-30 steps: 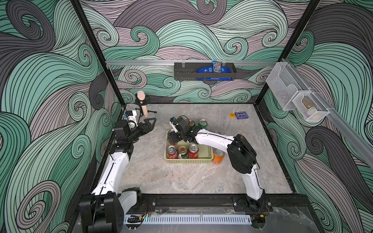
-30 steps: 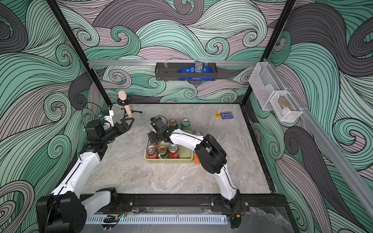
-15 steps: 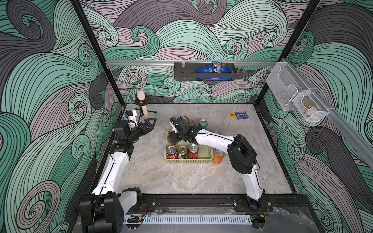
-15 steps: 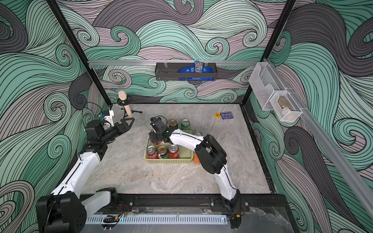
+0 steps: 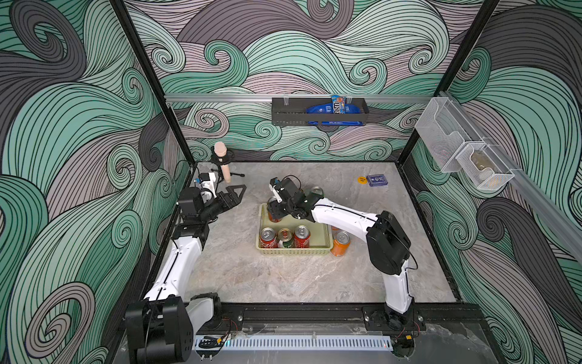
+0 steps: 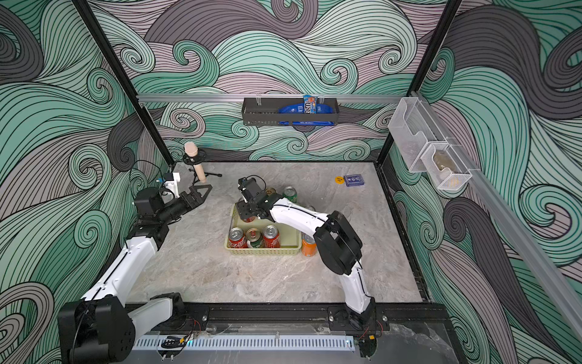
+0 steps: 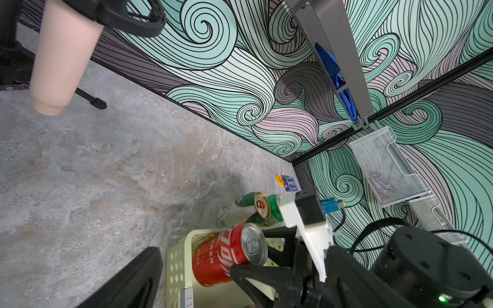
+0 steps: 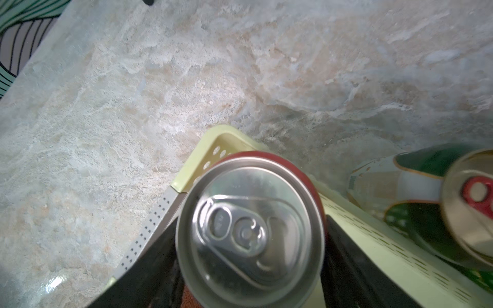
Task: Take out the drinks from the basket
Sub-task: Pick up the drink from the basket.
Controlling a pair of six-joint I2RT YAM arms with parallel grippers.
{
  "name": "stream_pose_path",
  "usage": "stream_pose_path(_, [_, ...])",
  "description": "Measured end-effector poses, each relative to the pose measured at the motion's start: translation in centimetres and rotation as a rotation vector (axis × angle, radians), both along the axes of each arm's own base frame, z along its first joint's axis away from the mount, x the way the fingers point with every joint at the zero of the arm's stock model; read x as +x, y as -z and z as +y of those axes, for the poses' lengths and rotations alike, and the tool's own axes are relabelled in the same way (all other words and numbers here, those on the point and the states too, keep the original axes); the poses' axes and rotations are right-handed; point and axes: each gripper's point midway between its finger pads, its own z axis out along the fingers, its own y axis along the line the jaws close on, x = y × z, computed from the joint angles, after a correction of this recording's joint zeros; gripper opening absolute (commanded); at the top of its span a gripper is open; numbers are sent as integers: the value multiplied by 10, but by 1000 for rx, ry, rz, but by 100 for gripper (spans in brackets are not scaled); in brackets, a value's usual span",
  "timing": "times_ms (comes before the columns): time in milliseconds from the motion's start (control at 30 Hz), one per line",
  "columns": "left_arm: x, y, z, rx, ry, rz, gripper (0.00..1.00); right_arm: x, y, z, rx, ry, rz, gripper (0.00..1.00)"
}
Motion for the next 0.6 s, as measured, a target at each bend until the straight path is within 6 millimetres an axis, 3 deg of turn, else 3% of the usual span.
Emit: stream_pose_path(600, [-2,-3,-10,-9,36,-10,99,19,-32,-10,25,14,-53,56])
